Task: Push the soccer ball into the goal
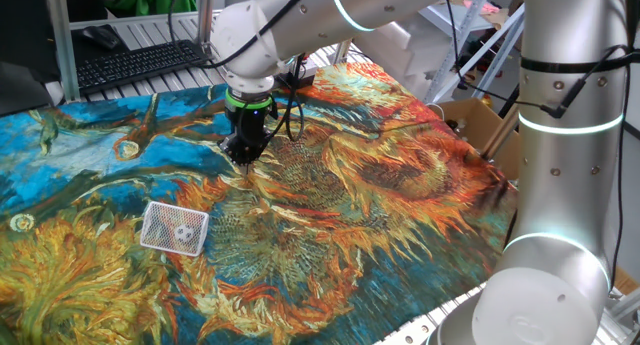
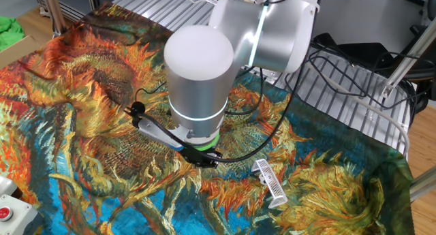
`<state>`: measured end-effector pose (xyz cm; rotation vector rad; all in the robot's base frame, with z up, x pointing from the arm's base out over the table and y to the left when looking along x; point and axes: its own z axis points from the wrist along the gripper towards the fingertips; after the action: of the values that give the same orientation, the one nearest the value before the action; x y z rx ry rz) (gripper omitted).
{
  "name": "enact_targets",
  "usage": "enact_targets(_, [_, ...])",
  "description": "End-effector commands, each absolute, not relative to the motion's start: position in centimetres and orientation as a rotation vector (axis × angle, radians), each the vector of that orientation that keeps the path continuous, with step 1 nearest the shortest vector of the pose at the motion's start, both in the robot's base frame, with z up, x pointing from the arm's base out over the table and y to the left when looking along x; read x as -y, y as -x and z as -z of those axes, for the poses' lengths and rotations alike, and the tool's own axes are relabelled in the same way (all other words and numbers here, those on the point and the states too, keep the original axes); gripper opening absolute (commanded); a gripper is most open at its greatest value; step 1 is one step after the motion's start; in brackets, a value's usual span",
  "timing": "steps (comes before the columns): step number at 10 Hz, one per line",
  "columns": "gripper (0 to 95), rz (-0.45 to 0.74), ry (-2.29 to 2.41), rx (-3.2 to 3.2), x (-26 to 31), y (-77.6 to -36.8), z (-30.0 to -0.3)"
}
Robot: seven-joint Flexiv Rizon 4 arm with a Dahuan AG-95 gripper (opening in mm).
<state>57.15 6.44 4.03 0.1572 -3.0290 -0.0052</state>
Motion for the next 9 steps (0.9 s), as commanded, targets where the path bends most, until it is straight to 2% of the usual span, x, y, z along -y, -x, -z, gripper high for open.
enact_targets(1, [0.0, 0.011, -0.146, 3.054, -6.35, -57.00, -4.12])
enact_targets(9, [0.0, 0.001, -0.035, 3.152, -6.35, -57.00, -4.12])
